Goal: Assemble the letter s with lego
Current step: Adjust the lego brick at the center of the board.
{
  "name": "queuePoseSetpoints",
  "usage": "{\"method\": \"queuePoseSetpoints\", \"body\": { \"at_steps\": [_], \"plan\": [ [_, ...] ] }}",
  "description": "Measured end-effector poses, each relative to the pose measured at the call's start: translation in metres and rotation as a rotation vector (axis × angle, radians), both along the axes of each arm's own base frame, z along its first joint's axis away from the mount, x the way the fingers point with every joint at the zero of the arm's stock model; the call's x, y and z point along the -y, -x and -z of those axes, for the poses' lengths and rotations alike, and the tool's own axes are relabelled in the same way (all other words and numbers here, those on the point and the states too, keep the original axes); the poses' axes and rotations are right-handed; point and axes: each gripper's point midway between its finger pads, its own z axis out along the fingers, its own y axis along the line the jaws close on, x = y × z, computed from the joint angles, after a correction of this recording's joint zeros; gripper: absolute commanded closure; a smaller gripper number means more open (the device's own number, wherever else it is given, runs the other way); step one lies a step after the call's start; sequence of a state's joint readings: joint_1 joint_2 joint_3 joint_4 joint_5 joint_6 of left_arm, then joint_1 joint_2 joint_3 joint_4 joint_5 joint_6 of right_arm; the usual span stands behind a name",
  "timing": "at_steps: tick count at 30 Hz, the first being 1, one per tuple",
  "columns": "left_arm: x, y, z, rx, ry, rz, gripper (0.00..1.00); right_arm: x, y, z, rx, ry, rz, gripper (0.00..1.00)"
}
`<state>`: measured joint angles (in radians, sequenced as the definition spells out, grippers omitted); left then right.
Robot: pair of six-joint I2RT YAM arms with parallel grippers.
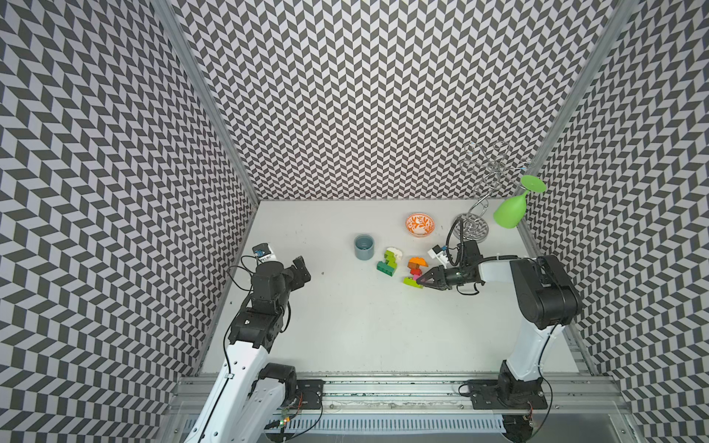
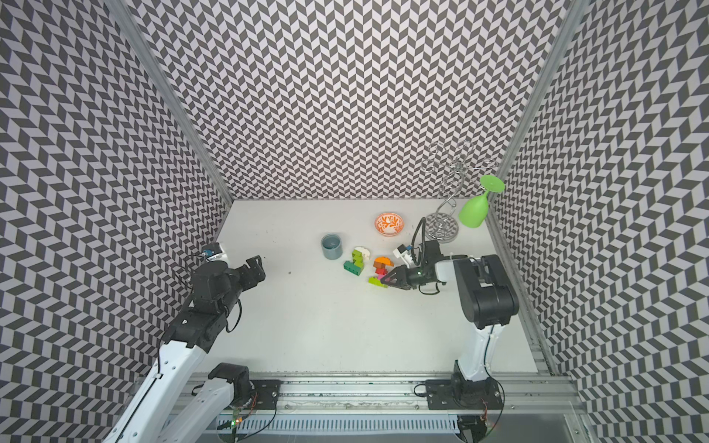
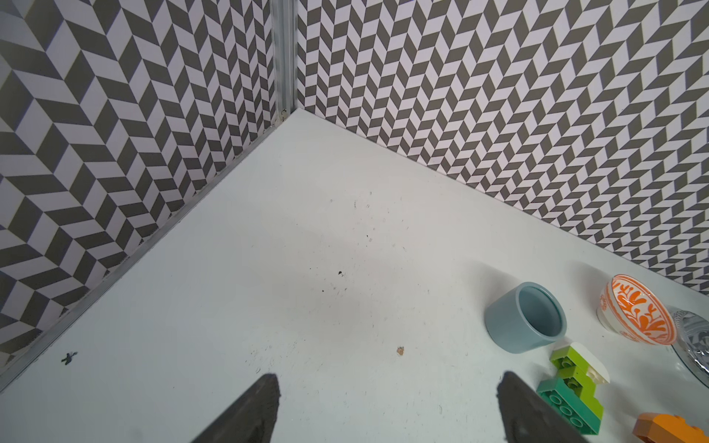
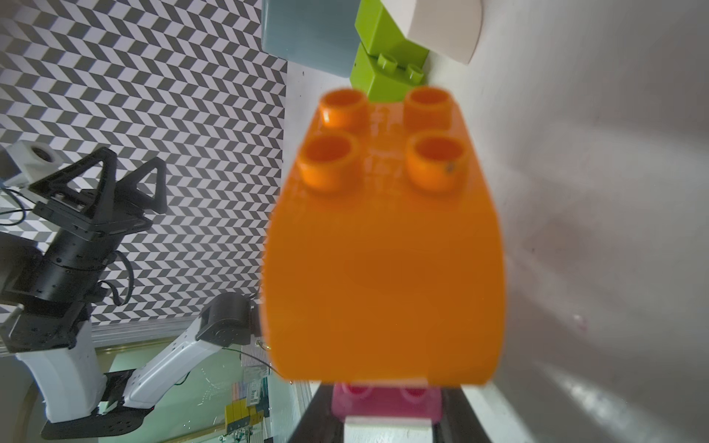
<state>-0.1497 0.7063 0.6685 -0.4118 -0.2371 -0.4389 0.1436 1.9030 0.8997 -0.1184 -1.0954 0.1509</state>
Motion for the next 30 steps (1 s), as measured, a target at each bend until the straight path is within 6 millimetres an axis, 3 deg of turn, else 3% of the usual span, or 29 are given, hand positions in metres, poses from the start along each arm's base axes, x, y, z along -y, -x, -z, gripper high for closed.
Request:
{"method": "queuePoseSetpoints", "body": {
  "at_steps": [5, 12, 14, 15, 16, 18, 21, 24, 27, 29, 30],
  "plan": [
    [0.0, 0.0, -0.001, 0.003, 0.0, 0.0, 0.1, 0.005, -0.006, 0.005, -0.017, 0.009, 0.032, 0.53],
    [0.0, 0.001, -0.001, 0.005, 0.001, 0.0, 0.1, 0.011, -0.018, 0.006, -0.008, 0.038, 0.068, 0.5],
    [0.0, 0.001, -0.001, 0.005, 0.001, 0.0, 0.1, 0.013, -0.022, 0.004, -0.003, 0.049, 0.077, 0.34],
    [0.0, 0.001, -0.001, 0.006, 0.001, 0.0, 0.1, 0.014, -0.024, 0.004, -0.004, 0.061, 0.085, 0.06],
    [0.0, 0.0, -0.001, 0.006, 0.001, 0.0, 0.1, 0.016, -0.025, 0.001, 0.002, 0.072, 0.091, 0.01],
    [0.0, 0.0, -0.001, 0.005, 0.001, -0.001, 0.1, 0.02, -0.029, -0.009, 0.031, 0.106, 0.107, 0.01],
    [0.0, -0.001, 0.0, 0.001, 0.002, -0.002, 0.1, 0.031, -0.039, -0.031, 0.11, 0.192, 0.151, 0.01],
    [0.0, -0.001, 0.001, 0.0, 0.011, -0.006, 0.1, 0.046, -0.045, -0.066, 0.24, 0.288, 0.221, 0.01],
    [0.002, -0.002, 0.0, 0.007, 0.036, -0.005, 0.12, 0.068, -0.044, -0.121, 0.473, 0.371, 0.345, 0.01],
    [0.007, -0.004, -0.003, 0.03, 0.065, 0.008, 0.12, 0.088, -0.032, -0.169, 0.708, 0.401, 0.481, 0.01],
    [0.01, -0.006, -0.003, 0.045, 0.077, 0.015, 0.12, 0.096, -0.024, -0.183, 0.8, 0.406, 0.538, 0.01]
  ]
}}
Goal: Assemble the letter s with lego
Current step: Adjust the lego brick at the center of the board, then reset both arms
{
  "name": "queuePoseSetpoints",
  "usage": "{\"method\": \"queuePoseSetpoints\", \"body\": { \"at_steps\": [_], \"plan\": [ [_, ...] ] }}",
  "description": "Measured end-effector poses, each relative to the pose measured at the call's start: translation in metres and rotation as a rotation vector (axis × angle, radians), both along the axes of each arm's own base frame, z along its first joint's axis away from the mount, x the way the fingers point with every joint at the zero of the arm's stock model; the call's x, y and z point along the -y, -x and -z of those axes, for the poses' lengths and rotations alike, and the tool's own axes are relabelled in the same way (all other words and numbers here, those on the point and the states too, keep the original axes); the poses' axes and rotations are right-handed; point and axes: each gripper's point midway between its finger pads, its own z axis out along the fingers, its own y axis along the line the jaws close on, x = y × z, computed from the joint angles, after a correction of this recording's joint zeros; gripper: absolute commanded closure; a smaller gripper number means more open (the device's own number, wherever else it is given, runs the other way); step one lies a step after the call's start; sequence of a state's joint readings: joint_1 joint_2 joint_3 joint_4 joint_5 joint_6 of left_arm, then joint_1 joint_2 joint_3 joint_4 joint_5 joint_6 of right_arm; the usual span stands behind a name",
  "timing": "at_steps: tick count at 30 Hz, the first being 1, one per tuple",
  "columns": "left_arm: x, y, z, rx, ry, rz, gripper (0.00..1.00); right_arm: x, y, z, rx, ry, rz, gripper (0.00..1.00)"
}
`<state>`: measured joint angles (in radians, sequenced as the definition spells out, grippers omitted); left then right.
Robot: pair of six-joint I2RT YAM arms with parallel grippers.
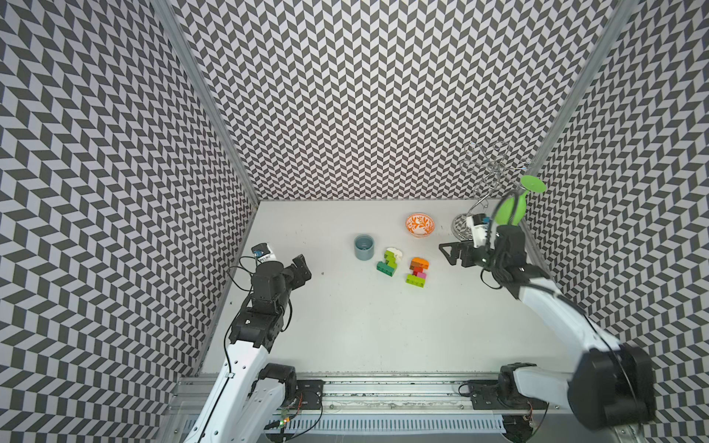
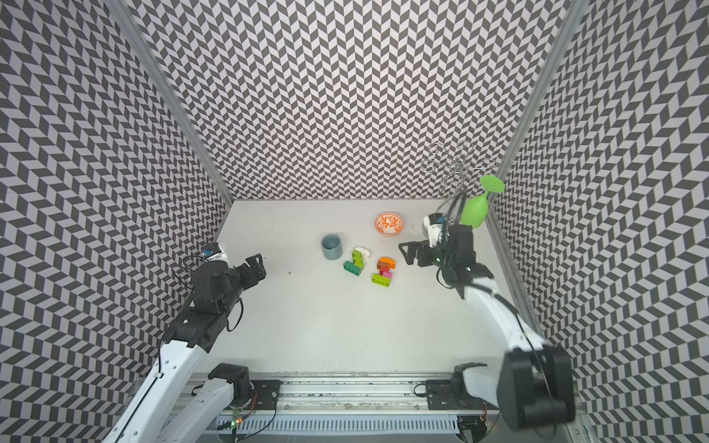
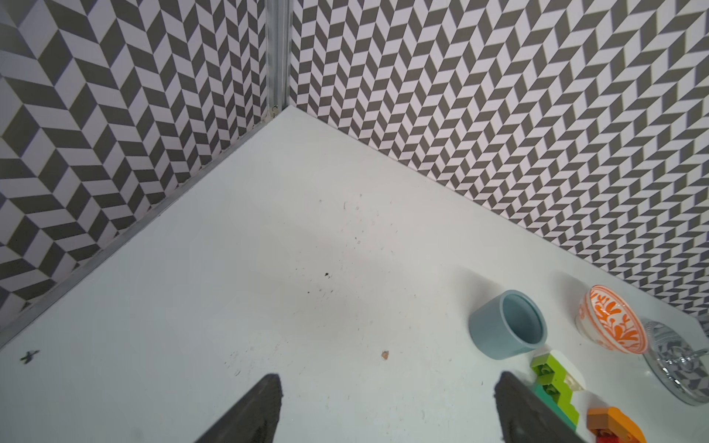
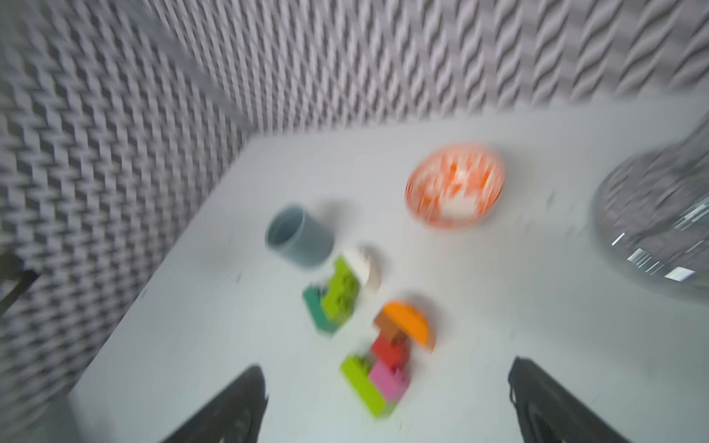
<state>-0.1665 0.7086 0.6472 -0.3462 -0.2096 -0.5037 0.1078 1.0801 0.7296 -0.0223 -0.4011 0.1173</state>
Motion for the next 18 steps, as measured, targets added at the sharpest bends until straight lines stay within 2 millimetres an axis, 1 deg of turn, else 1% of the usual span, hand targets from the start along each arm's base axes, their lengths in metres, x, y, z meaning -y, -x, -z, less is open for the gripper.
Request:
{"method": "queuePoseSetpoints", "body": {
  "at_steps": [1, 2, 3, 4, 5, 6, 8, 9, 10, 12, 14, 16, 18],
  "plan": [
    [0.006, -0.001, 0.001, 0.016, 0.013, 0.015, 0.12, 0.01, 0.011, -0.013, 0.115, 0.01, 0.048, 0.01],
    [0.011, -0.002, 0.003, 0.028, 0.019, 0.029, 0.11, 0.019, 0.022, -0.021, 0.224, 0.015, 0.094, 0.01],
    [0.016, -0.003, 0.005, 0.036, 0.022, 0.039, 0.11, 0.027, 0.031, -0.023, 0.324, 0.016, 0.137, 0.01],
    [0.022, -0.004, 0.009, 0.045, 0.021, 0.054, 0.11, 0.037, 0.04, -0.014, 0.401, 0.021, 0.189, 0.01],
    [0.028, -0.005, 0.013, 0.055, 0.016, 0.064, 0.11, 0.044, 0.047, 0.005, 0.432, 0.032, 0.227, 0.01],
    [0.031, -0.006, 0.016, 0.063, 0.01, 0.067, 0.11, 0.052, 0.052, 0.032, 0.417, 0.055, 0.267, 0.01],
    [0.036, -0.007, 0.022, 0.084, -0.011, 0.065, 0.1, 0.066, 0.06, 0.085, 0.318, 0.13, 0.324, 0.01],
    [0.035, -0.008, 0.023, 0.099, -0.024, 0.055, 0.09, 0.071, 0.059, 0.102, 0.263, 0.173, 0.347, 0.01],
    [0.032, -0.009, 0.025, 0.118, -0.039, 0.038, 0.08, 0.077, 0.055, 0.107, 0.25, 0.202, 0.375, 0.01],
    [0.024, -0.009, 0.027, 0.154, -0.052, -0.008, 0.06, 0.086, 0.048, 0.107, 0.26, 0.237, 0.421, 0.01],
    [0.014, -0.006, 0.033, 0.186, -0.06, -0.067, 0.06, 0.09, 0.039, 0.109, 0.269, 0.255, 0.446, 0.01],
    [0.001, 0.001, 0.042, 0.221, -0.067, -0.128, 0.05, 0.088, 0.031, 0.112, 0.266, 0.261, 0.439, 0.01],
    [-0.01, 0.01, 0.051, 0.255, -0.075, -0.178, 0.04, 0.087, 0.023, 0.11, 0.29, 0.258, 0.434, 0.01]
  ]
}}
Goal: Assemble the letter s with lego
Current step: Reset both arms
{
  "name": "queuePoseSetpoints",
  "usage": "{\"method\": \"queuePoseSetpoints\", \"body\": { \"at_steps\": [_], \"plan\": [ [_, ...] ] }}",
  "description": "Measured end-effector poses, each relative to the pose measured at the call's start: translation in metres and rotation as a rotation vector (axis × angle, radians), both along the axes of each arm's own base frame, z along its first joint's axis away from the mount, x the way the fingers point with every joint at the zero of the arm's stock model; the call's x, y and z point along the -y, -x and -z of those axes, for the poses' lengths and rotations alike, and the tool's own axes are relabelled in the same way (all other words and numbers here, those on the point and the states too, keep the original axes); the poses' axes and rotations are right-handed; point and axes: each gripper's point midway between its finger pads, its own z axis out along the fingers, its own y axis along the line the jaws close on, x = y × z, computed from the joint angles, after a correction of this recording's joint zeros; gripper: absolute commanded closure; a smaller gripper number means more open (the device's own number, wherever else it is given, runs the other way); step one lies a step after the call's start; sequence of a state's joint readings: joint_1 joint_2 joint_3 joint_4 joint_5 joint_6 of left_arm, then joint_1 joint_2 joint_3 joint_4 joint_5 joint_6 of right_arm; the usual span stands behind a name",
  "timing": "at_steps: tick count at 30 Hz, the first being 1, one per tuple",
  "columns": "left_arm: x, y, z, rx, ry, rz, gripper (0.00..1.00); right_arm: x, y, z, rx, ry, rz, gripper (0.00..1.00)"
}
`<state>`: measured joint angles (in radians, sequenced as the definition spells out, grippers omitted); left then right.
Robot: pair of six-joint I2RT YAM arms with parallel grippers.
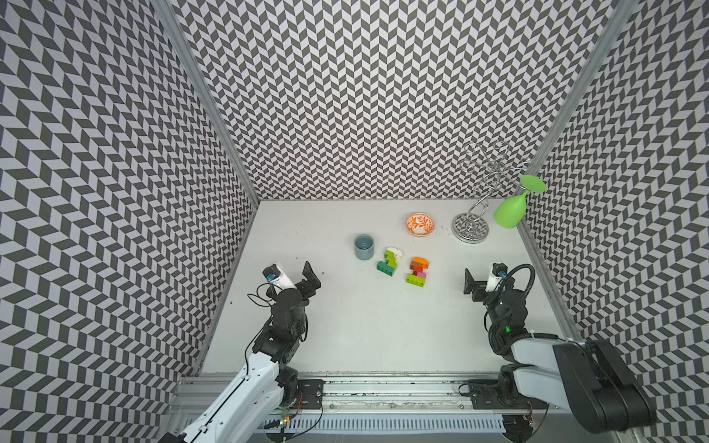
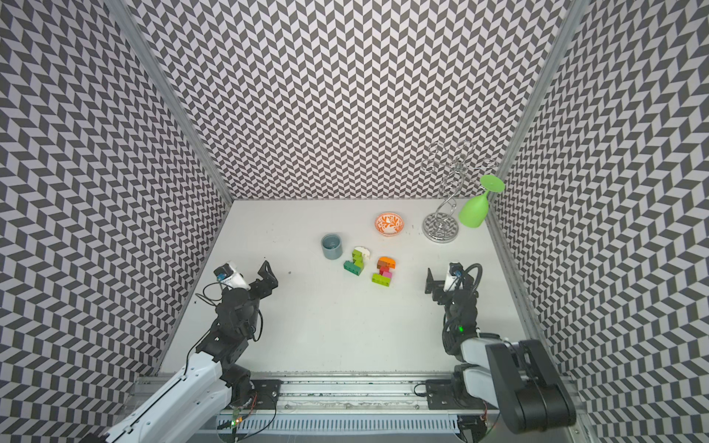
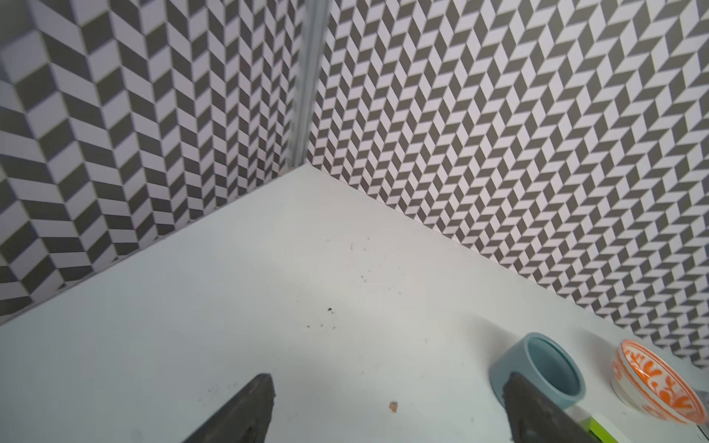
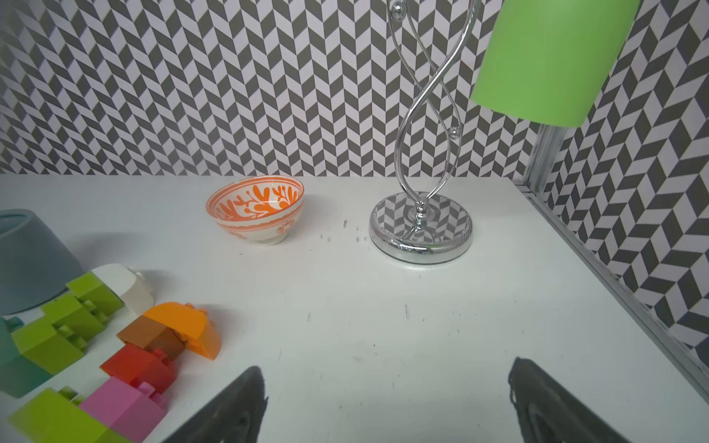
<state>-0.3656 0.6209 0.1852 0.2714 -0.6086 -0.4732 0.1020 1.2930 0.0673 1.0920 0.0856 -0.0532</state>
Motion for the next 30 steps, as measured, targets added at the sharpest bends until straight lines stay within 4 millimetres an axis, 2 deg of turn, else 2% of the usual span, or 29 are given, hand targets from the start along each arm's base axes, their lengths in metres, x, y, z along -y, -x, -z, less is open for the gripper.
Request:
{"method": "queuePoseSetpoints", "body": {
  "at_steps": [2, 4, 6, 7, 9, 11, 13, 15, 20, 23, 24, 26, 29, 30],
  "plan": [
    [-0.01, 0.008, 0.006, 0.036, -0.014, -0.043, 0.04, 0.0, -0.006, 0.002, 0.022, 0.002, 0.004, 0.01],
    [-0.02, 0.016, 0.009, 0.08, -0.041, -0.085, 0.03, 0.001, -0.009, 0.011, 0.021, 0.005, 0.008, 0.01],
    [-0.029, 0.021, 0.005, 0.122, -0.059, -0.128, 0.04, 0.003, -0.011, 0.02, -0.003, 0.009, 0.021, 0.01],
    [-0.034, 0.021, -0.004, 0.159, -0.056, -0.149, 0.04, 0.004, -0.014, 0.019, -0.009, 0.008, 0.028, 0.01],
    [-0.051, 0.022, -0.021, 0.234, -0.043, -0.209, 0.04, 0.006, -0.029, 0.003, 0.032, -0.002, 0.038, 0.01],
    [-0.07, 0.022, -0.026, 0.264, -0.04, -0.276, 0.04, 0.009, -0.045, -0.013, 0.074, -0.019, 0.044, 0.01],
    [-0.087, 0.017, -0.016, 0.235, -0.052, -0.329, 0.04, 0.013, -0.057, -0.021, 0.078, -0.027, 0.049, 0.01],
    [-0.092, 0.009, 0.0, 0.182, -0.069, -0.335, 0.04, 0.014, -0.06, -0.026, 0.091, -0.034, 0.051, 0.01],
    [-0.084, -0.017, 0.037, 0.071, -0.16, -0.257, 0.03, 0.013, -0.058, -0.012, 0.036, -0.036, 0.043, 0.01],
    [-0.072, -0.028, 0.061, 0.0, -0.223, -0.164, 0.05, 0.012, -0.058, -0.01, 0.027, -0.038, 0.039, 0.01],
    [-0.068, -0.03, 0.061, 0.001, -0.237, -0.133, 0.05, 0.012, -0.058, -0.009, 0.02, -0.038, 0.037, 0.01],
    [-0.058, -0.035, 0.043, 0.062, -0.253, -0.078, 0.06, 0.011, -0.057, -0.006, 0.009, -0.037, 0.036, 0.01],
    [-0.045, -0.062, 0.023, 0.125, -0.3, -0.012, 0.06, 0.011, -0.057, -0.004, 0.001, -0.037, 0.033, 0.01],
    [-0.04, -0.075, 0.027, 0.095, -0.312, 0.011, 0.06, 0.011, -0.057, -0.004, 0.0, -0.037, 0.032, 0.01]
  ]
}}
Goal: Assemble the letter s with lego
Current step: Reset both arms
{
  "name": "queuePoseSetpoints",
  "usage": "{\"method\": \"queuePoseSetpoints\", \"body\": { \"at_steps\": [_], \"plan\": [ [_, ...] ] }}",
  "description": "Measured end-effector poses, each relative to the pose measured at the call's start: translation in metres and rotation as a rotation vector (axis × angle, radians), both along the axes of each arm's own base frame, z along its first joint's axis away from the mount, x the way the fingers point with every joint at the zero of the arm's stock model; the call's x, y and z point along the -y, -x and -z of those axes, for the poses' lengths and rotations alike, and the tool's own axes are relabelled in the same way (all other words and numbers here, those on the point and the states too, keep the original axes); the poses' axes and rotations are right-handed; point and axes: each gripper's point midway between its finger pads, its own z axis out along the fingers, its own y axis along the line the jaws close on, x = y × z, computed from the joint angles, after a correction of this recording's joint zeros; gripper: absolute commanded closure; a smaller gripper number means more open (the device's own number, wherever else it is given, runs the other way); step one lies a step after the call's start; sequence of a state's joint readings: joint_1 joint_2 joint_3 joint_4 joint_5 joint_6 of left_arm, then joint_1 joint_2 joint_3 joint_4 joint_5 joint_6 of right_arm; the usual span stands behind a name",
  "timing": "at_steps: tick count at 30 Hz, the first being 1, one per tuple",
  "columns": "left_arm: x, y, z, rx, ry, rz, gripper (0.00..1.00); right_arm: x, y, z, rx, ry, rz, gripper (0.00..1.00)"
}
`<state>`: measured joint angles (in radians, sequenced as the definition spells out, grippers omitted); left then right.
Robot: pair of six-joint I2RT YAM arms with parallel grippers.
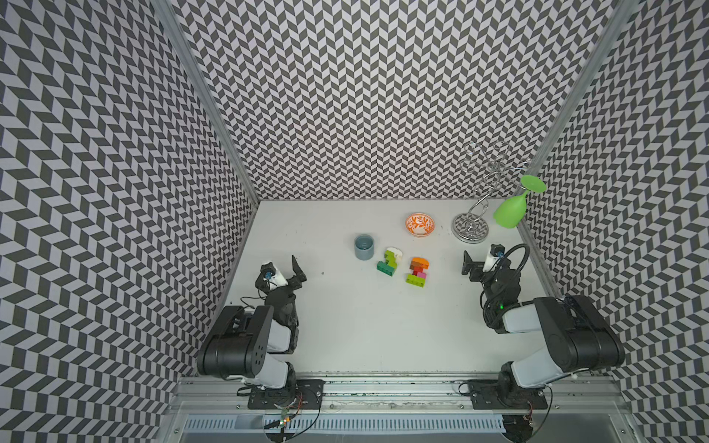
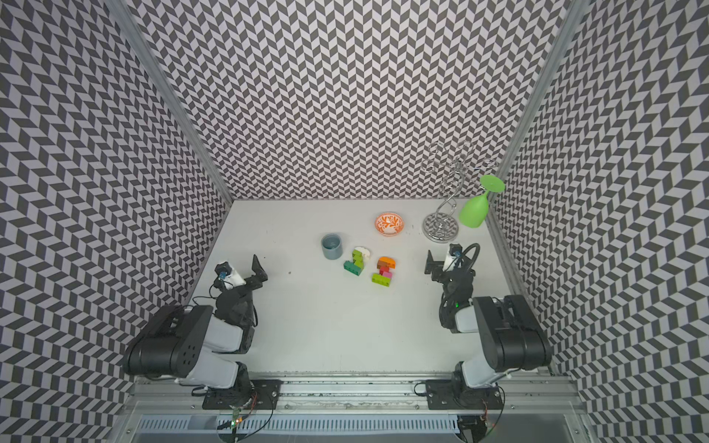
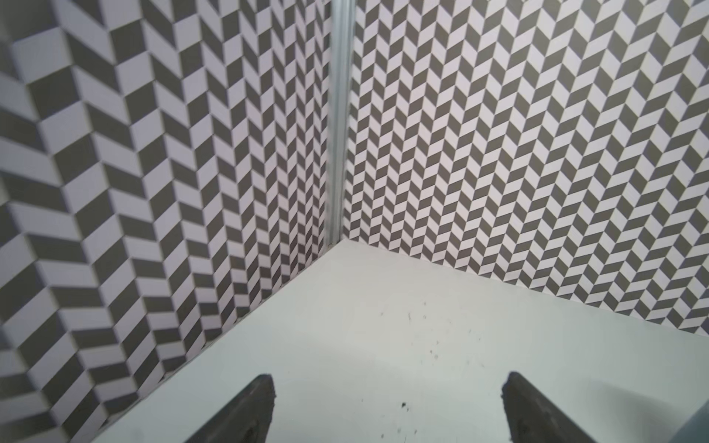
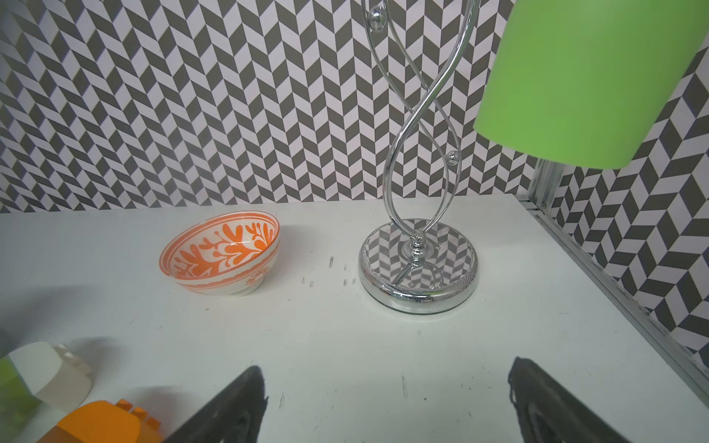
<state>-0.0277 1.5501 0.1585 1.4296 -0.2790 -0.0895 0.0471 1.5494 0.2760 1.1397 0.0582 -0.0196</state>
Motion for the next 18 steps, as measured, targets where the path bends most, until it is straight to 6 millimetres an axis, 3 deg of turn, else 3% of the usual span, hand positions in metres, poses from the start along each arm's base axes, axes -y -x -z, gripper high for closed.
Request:
{"method": "queuePoseSetpoints", "body": {
  "at_steps": [4, 9, 18],
  "plan": [
    [0.012, -0.018, -0.003, -0.018, -0.03, 0.042, 0.0, 0.0, 0.0, 0.001, -0.006, 0.0, -0.003, 0.01],
    [0.012, -0.018, 0.008, -0.07, -0.045, 0.046, 0.0, 0.0, 0.0, 0.003, -0.011, 0.0, -0.003, 0.01],
    [0.013, -0.018, 0.01, -0.08, -0.049, 0.049, 0.0, 0.0, 0.0, 0.003, -0.011, 0.0, -0.003, 0.01]
  ]
}}
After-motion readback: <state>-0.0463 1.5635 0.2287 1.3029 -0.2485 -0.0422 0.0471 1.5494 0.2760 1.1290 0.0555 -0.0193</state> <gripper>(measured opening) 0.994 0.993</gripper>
